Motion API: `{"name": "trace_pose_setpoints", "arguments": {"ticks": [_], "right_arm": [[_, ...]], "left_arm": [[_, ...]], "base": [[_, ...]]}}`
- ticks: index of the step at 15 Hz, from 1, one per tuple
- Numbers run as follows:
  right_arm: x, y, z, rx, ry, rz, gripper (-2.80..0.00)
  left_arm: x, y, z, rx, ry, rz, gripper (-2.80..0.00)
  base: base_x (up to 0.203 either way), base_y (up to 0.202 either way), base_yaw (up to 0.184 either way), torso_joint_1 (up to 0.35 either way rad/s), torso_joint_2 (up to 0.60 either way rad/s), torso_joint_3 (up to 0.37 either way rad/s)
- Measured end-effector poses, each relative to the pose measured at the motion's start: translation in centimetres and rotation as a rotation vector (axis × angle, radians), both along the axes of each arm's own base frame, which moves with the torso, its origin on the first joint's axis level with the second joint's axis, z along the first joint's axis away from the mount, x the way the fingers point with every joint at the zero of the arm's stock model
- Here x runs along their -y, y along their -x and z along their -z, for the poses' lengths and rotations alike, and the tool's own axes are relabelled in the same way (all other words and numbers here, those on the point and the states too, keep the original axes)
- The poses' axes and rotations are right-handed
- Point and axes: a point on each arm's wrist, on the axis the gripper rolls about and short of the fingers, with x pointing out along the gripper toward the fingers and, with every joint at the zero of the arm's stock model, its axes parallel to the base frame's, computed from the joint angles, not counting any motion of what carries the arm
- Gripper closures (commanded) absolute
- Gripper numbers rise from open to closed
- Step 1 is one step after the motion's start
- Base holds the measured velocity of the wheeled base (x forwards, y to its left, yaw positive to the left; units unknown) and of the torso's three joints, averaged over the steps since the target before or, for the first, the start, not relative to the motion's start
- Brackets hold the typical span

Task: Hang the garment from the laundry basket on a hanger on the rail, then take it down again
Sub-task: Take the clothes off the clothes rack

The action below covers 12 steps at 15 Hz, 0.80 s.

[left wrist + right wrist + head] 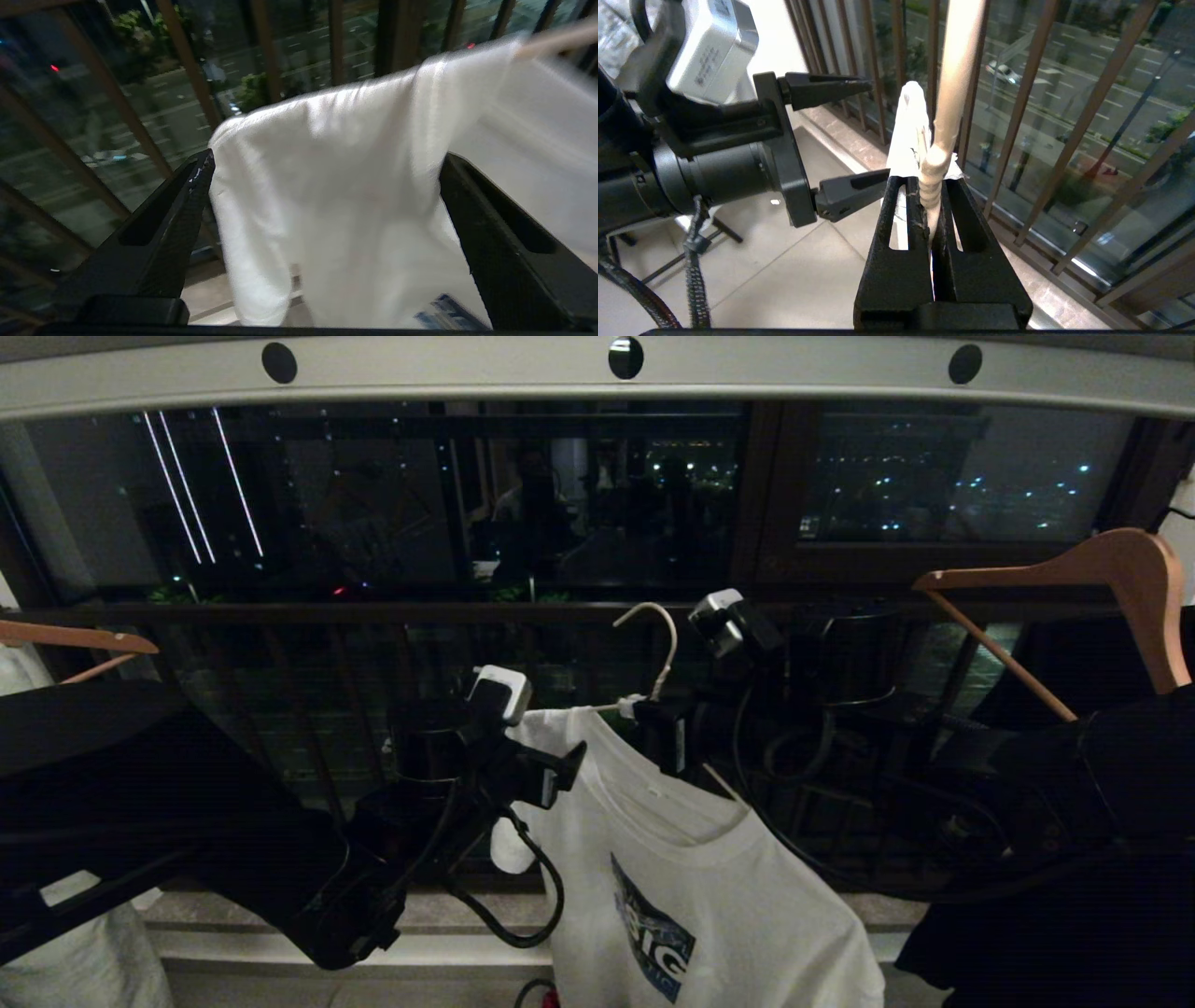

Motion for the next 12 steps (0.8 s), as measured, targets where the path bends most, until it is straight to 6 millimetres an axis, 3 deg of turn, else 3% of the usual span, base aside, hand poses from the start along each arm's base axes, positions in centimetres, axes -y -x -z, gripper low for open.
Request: {"name": "trace_pose_setpoints", "arguments": {"ticks": [3,4,12], "right_arm": [[0.03,-0.07,-0.08,0.004,-0.001,0.007,0.0],[0.03,-0.07,-0.09,0.004,-0.002,0.007,0.0],[0.08,-0.08,-0.13,0.005,-0.002,0.013,0.0]], "left_arm": [[-0.46,-0.4,0.3,0.0,-0.02,-0.017,-2.8],[-0.53,-0.46,0.35,-0.001,-0.022,-0.02,0.0],[-0.59,-0.55,0.47,-0.002,-0.025,-0.02,0.0]], "base": [[0.0,0.0,0.0,0.0,0.0,0.0],[0.0,0.0,0.0,0.0,0.0,0.0],[0.0,0.0,0.0,0.0,0.0,0.0]]}}
